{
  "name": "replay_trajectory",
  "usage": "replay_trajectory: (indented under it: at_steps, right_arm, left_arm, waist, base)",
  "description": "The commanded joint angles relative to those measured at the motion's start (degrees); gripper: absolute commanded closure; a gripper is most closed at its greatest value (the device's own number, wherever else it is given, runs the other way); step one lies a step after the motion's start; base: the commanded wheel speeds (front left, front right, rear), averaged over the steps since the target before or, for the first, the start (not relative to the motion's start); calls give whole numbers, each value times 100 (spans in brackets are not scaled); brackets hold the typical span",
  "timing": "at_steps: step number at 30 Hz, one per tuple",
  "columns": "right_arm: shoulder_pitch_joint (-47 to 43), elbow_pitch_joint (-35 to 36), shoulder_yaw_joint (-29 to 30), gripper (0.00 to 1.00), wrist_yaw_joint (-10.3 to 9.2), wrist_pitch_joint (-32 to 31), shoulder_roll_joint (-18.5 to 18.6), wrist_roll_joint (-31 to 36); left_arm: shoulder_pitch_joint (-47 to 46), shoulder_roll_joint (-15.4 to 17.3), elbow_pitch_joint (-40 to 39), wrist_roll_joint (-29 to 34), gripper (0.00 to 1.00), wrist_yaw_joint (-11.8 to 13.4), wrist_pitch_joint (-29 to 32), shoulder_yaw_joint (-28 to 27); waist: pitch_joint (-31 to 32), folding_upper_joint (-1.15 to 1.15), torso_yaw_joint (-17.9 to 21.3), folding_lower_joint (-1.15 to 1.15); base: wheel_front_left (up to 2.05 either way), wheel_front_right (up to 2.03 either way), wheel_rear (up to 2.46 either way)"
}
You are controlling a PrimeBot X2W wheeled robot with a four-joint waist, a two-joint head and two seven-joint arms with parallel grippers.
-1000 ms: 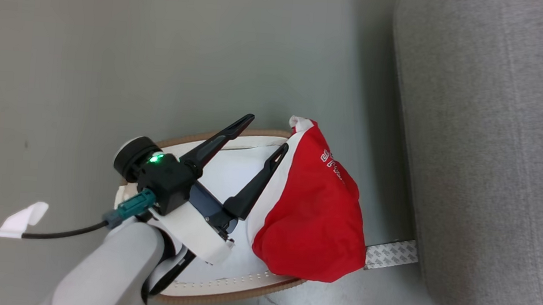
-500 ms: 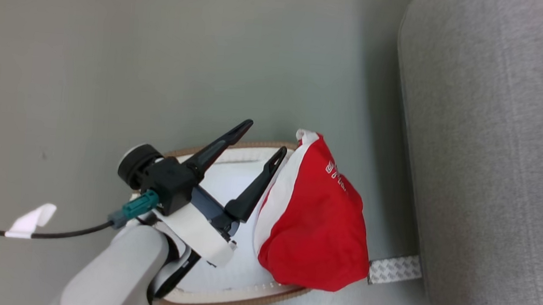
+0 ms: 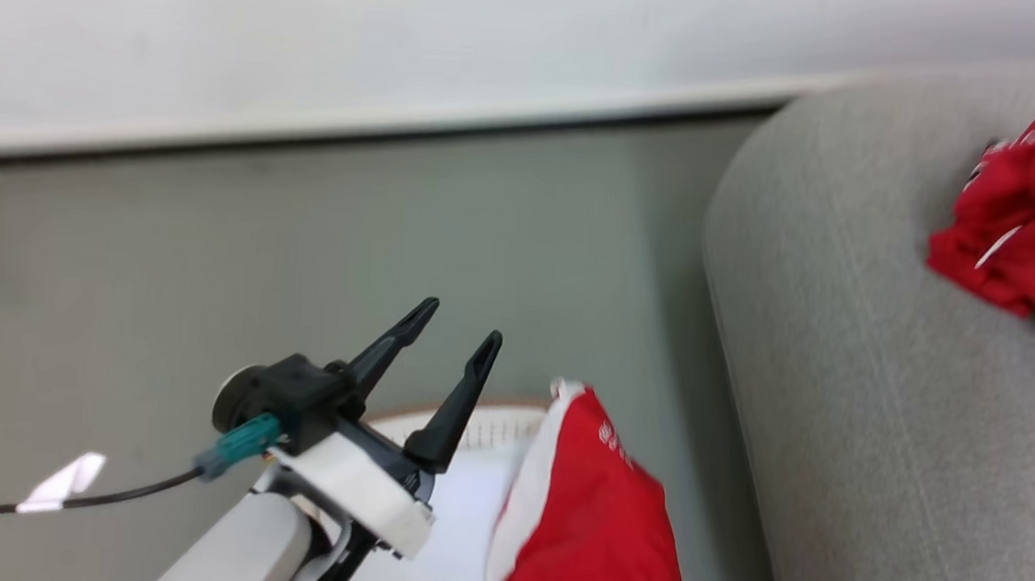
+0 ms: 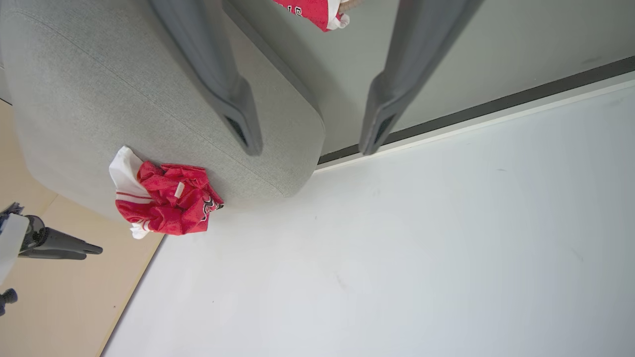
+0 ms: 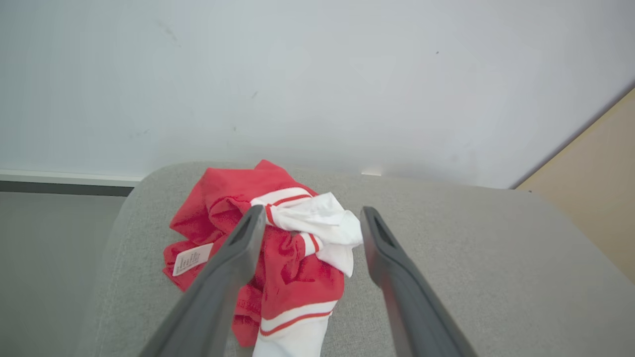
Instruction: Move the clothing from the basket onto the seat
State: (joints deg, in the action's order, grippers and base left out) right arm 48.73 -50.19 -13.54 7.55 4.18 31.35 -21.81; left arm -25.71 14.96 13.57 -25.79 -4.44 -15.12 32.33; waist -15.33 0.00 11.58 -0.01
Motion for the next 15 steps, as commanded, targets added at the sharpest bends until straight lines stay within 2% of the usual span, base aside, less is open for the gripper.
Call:
replay_trajectory:
  at_steps: [1, 4, 7, 15]
  right_arm:
    - [-195, 202, -120, 0, -13, 30, 79, -148]
    - [-461, 710, -356, 0, -13, -33, 264, -374]
    - [-743, 1220, -457, 0, -13, -50, 264, -569]
    - [-1567, 2290, -45, 0, -13, 231, 25, -803]
  left_arm:
    - [167, 10, -10, -24, 0, 44, -1, -103]
    - [366, -45, -29, -54, 0, 139, -1, -383]
    - [597, -70, 10, -43, 0, 214, -2, -691]
    - [1097, -117, 19, 107, 0, 382, -3, -1444]
  waist:
    - [593, 0, -97, 1]
    - [943, 0, -171, 1]
    - [1228, 0, -255, 1]
    - [1559, 0, -469, 1]
  base:
    - [0, 0, 0]
    - [0, 0, 0]
    - [0, 0, 0]
    - [0, 0, 0]
